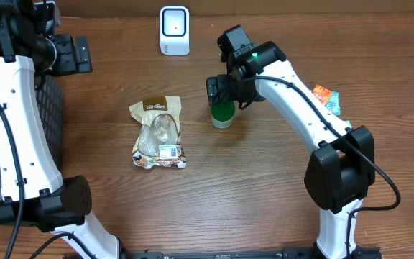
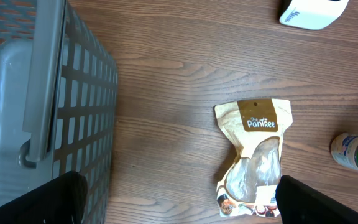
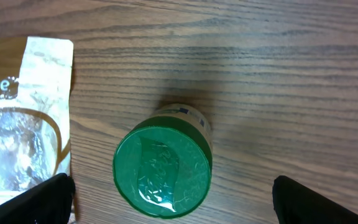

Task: Scan the item barcode

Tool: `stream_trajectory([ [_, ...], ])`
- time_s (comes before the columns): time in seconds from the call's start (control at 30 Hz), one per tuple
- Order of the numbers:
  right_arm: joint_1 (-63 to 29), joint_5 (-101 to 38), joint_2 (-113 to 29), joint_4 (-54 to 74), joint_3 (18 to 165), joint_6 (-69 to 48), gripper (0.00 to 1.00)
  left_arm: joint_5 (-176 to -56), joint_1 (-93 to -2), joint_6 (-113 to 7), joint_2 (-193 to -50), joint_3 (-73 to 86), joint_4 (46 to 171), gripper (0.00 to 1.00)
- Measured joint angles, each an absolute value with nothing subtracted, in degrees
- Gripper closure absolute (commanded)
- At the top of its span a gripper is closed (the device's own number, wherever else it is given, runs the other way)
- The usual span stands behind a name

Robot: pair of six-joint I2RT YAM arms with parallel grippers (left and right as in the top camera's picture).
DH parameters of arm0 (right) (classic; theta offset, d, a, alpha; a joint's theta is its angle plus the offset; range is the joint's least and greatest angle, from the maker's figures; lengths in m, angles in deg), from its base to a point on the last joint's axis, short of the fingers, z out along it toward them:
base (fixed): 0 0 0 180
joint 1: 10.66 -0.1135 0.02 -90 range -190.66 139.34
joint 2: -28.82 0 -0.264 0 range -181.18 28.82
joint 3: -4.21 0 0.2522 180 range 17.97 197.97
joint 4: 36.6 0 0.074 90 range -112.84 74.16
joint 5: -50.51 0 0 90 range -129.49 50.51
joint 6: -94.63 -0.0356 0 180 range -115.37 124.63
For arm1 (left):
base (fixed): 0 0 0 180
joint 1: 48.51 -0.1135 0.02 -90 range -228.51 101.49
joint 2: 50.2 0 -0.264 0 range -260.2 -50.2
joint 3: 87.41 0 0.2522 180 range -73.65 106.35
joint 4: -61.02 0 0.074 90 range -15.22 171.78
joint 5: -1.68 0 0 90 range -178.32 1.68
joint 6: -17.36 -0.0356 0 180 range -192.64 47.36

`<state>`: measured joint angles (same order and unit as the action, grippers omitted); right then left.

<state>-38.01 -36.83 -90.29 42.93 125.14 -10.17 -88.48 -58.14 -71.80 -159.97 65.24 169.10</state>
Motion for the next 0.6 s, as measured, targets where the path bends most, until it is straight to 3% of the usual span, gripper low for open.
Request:
stream_trajectory([
  [0.6,-38.03,-33.84,-90.38,38.67,120.86,16.84,0.0,-88.46,-58.14,-71.78,-159.97,65.24,169.08,0.0],
])
